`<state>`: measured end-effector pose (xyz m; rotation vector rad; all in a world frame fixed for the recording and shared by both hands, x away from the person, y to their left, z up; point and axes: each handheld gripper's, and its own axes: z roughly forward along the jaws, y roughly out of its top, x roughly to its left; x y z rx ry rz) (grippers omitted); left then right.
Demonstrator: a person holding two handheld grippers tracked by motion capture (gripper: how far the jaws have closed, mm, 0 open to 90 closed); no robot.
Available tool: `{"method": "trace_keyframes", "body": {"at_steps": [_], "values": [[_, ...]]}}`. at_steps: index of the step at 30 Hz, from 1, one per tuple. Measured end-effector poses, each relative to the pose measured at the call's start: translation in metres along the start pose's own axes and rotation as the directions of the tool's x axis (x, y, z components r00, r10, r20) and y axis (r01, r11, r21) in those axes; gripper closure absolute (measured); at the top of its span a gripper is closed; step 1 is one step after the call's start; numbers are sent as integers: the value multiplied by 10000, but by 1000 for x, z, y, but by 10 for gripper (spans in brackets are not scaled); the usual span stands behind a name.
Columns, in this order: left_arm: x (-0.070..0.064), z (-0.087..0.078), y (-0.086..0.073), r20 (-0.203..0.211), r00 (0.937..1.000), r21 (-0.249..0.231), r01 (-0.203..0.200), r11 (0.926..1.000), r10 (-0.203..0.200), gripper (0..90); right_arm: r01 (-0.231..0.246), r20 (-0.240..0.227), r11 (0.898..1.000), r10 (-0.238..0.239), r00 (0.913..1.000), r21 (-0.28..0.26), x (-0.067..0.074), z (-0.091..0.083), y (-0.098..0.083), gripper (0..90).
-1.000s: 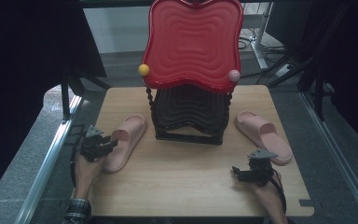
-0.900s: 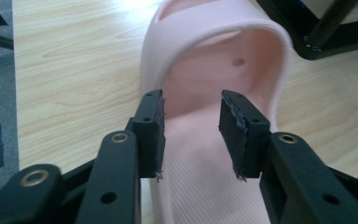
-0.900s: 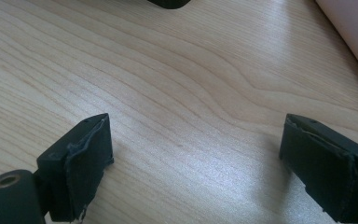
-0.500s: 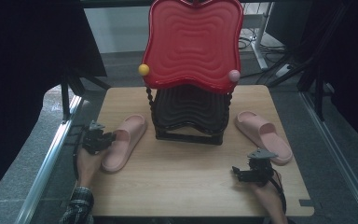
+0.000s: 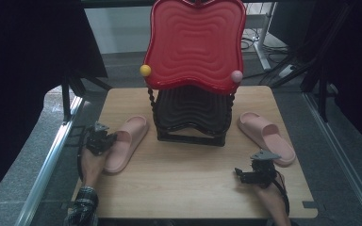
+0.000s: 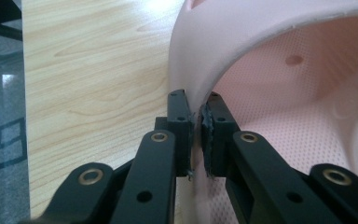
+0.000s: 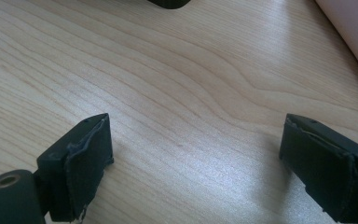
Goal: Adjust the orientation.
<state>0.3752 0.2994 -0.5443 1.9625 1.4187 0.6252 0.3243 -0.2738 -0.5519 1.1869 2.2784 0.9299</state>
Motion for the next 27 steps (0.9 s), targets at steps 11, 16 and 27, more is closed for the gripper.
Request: {"method": "trace_keyframes", "body": {"at_steps": [11, 16, 27], "values": [[6, -8, 6, -363, 9984, -1214, 391, 9918, -438, 839, -7, 3, 10000, 7, 10000, 7, 0, 0, 0, 94], [5, -16, 14, -650, 9953, -2160, 562, 9748, -718, 840, -6, 3, 10000, 6, 10000, 6, 0, 0, 0, 94], [0, -25, 34, -871, 9893, -3689, 772, 9263, -1171, 840, -29, -3, 10000, 29, 10000, -5, 0, 0, 0, 94]]}}
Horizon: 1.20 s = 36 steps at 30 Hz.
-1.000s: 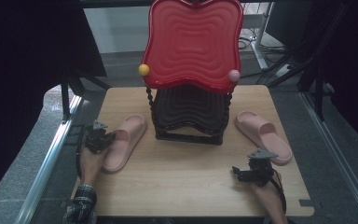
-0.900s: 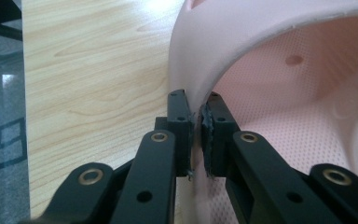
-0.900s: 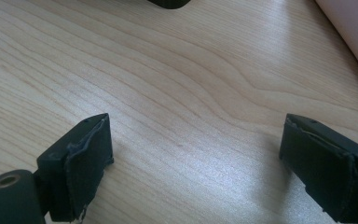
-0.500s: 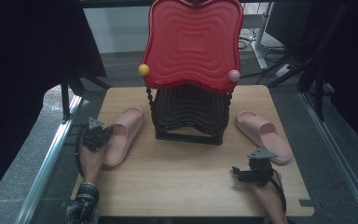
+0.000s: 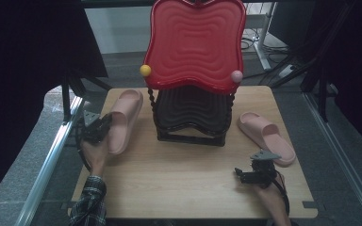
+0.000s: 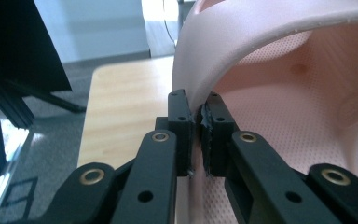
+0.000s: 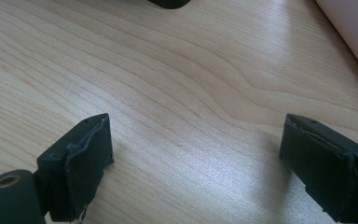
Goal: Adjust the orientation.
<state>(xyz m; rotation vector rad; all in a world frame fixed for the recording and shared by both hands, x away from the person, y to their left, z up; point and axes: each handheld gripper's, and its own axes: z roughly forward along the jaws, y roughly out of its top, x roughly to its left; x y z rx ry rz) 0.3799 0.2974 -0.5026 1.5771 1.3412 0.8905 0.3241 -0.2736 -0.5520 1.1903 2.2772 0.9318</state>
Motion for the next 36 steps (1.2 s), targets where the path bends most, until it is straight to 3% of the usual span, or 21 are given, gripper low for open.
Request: {"method": "trace_keyframes", "body": {"at_steps": [12, 23, 26, 36], "values": [[-9, -1, 29, -56, 9999, -1129, 115, 9935, -122, 840, 15, 6, 10000, -15, 10000, 3, 0, 0, 0, 94], [-12, -7, 60, -20, 9996, -2230, 264, 9745, -276, 841, 4, -11, 10000, -4, 10000, 3, 0, 0, 0, 94], [-12, -11, 73, -8, 9993, -2599, 355, 9650, -370, 840, 14, 3, 10000, -14, 10000, 12, 0, 0, 0, 94], [-14, -17, 104, 53, 9992, -3095, 388, 9501, -391, 839, 2, 2, 10000, -2, 10000, 3, 0, 0, 0, 94]]}}
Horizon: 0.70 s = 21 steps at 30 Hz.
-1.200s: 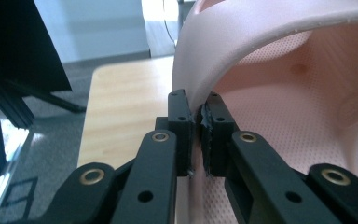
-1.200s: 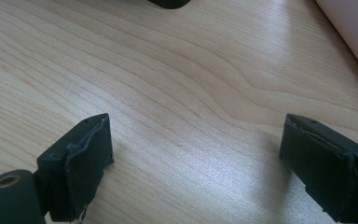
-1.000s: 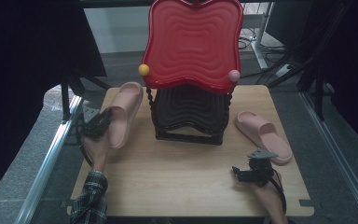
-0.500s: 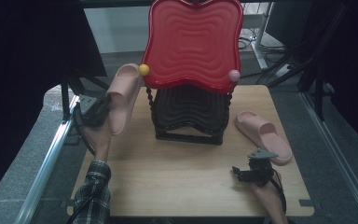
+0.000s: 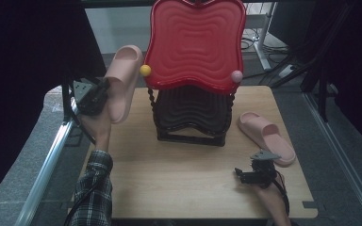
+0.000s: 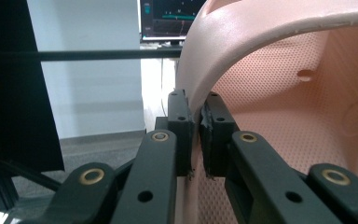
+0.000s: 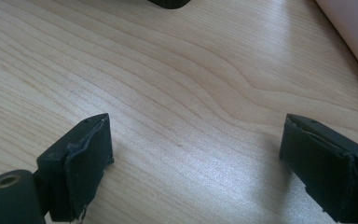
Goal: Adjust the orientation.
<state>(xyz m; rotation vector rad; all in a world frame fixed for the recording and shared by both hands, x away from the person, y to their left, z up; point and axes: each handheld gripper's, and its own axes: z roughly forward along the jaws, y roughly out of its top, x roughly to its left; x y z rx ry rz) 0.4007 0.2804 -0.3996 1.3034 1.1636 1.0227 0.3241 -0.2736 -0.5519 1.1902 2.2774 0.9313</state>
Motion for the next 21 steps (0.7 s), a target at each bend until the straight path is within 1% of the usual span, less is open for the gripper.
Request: {"method": "trace_keyframes", "body": {"at_steps": [3, 4, 5, 6, 9, 10, 11, 12, 14, 15, 17, 19, 20, 21], "values": [[-2, 2, 9, 35, 10000, -171, -19, 9999, 20, 839, -22, 38, 10000, 22, 10000, -16, 1, 0, 0, 94], [-2, 2, 9, 35, 10000, -171, -19, 9999, 20, 839, -22, 38, 10000, 22, 10000, -16, 1, 0, 0, 94], [-5, 3, 16, 70, 10000, -268, 7, 9996, -5, 838, 2, 16, 10000, -2, 10000, -16, 2, 0, 0, 94], [-5, 3, 16, 70, 10000, -268, 7, 9996, -5, 838, 2, 16, 10000, -2, 10000, -16, 2, 0, 0, 94], [-9, 5, 25, 113, 9999, -438, 10, 9990, -5, 839, 9, 15, 10000, -9, 10000, -20, 2, 0, 0, 94], [-12, 6, 31, 110, 9999, -488, -32, 9988, 37, 838, 12, 14, 10000, -12, 10000, -21, 2, 0, 0, 94], [-12, 6, 31, 110, 9999, -488, -32, 9988, 37, 838, 12, 14, 10000, -12, 10000, -21, 2, 0, 0, 94], [-14, 8, 36, 174, 9998, -586, 37, 9983, -26, 838, 10, 14, 10000, -10, 10000, -22, 2, 0, 0, 94], [-17, 10, 42, 269, 9996, -650, 126, 9978, -109, 838, 14, 15, 10000, -14, 10000, -21, 2, 0, 0, 94], [-17, 10, 42, 269, 9996, -650, 126, 9978, -109, 837, 9, 14, 10000, -9, 10000, -22, 2, 0, 0, 94], [-20, 13, 50, 377, 9990, -779, 260, 9966, -232, 837, 11, 15, 10000, -11, 10000, -20, 2, 0, 0, 94], [-21, 14, 53, 374, 9990, -799, 258, 9965, -229, 837, 10, 16, 10000, -10, 10000, -20, 2, 0, 0, 94], [-22, 16, 59, 273, 9995, -829, 174, 9964, -152, 837, 11, 15, 10000, -11, 10000, -21, 2, 0, 0, 94], [-22, 16, 59, 273, 9995, -829, 174, 9964, -152, 837, 11, 15, 10000, -11, 10000, -21, 2, 0, 0, 94]]}}
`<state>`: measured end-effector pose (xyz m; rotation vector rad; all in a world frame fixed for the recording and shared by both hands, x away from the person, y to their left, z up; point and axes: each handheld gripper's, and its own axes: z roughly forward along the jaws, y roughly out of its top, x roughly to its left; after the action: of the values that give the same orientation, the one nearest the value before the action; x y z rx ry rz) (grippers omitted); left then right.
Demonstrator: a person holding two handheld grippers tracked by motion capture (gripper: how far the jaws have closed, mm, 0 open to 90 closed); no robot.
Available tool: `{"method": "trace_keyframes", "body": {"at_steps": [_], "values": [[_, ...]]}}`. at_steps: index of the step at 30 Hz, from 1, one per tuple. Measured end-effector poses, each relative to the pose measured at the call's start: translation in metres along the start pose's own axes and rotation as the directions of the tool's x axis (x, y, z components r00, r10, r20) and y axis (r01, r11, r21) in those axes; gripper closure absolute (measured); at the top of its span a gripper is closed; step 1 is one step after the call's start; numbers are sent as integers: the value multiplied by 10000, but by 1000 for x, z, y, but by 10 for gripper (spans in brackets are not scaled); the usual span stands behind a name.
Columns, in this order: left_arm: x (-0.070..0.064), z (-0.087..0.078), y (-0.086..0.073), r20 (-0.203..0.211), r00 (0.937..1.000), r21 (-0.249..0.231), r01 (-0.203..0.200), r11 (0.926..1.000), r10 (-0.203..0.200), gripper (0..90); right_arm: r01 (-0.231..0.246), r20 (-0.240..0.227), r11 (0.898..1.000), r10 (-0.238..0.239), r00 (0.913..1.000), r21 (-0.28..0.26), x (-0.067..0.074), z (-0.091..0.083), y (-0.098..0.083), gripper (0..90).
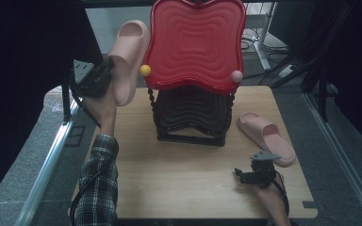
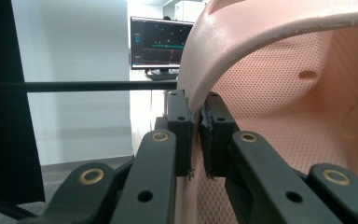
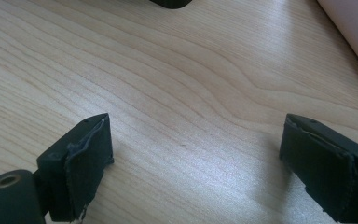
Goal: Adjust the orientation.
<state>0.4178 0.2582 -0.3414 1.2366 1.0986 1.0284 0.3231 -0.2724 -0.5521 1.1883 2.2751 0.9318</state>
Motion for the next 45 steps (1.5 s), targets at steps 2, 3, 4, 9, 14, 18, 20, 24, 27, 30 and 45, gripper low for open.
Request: {"method": "trace_keyframes", "body": {"at_steps": [2, 3, 4, 9, 14, 18, 20, 24, 27, 30, 45], "values": [[-1, 4, 8, -96, 9999, -78, 34, 10000, -35, 837, 2, -1, 10000, -2, 10000, -4, 0, 0, 0, 94], [-1, 6, 11, -90, 9999, -95, 87, 9999, -88, 837, 2, -1, 10000, -2, 10000, -5, 0, 0, 0, 94], [-1, 6, 11, -90, 9999, -95, 87, 9999, -88, 837, 2, -1, 10000, -2, 10000, -5, 0, 0, 0, 94], [-3, 10, 28, -85, 9997, -296, 230, 9993, -232, 836, 1, 3, 10000, -1, 10000, -6, 0, 0, 0, 94], [-7, 14, 40, -96, 9999, -347, 106, 9993, -110, 835, -5, -8, 10000, 5, 10000, -10, 0, 0, 0, 94], [-11, 21, 51, -153, 9998, -303, 86, 9995, -91, 835, 37, -19, 10000, -37, 10000, -14, 0, 0, 0, 94], [-12, 24, 54, -137, 9997, -323, 222, 9992, -226, 835, 24, -27, 10000, -24, 10000, -5, 0, 0, 0, 94], [-13, 30, 62, -110, 9992, -348, 368, 9987, -372, 834, 33, -38, 10000, -33, 10000, -3, 0, 0, 0, 94], [-15, 33, 66, -133, 9990, -359, 420, 9985, -425, 834, 38, -41, 10000, -38, 10000, -1, 1, 0, 0, 94], [-21, 37, 72, -147, 9996, -376, 242, 9990, -248, 834, 27, -44, 10000, -27, 10000, 3, 1, 0, 0, 94], [-42, 53, 95, -72, 10000, -304, 40, 9995, -42, 831, 50, -74, 10000, -50, 10000, 6, 1, 0, 0, 94]]}}
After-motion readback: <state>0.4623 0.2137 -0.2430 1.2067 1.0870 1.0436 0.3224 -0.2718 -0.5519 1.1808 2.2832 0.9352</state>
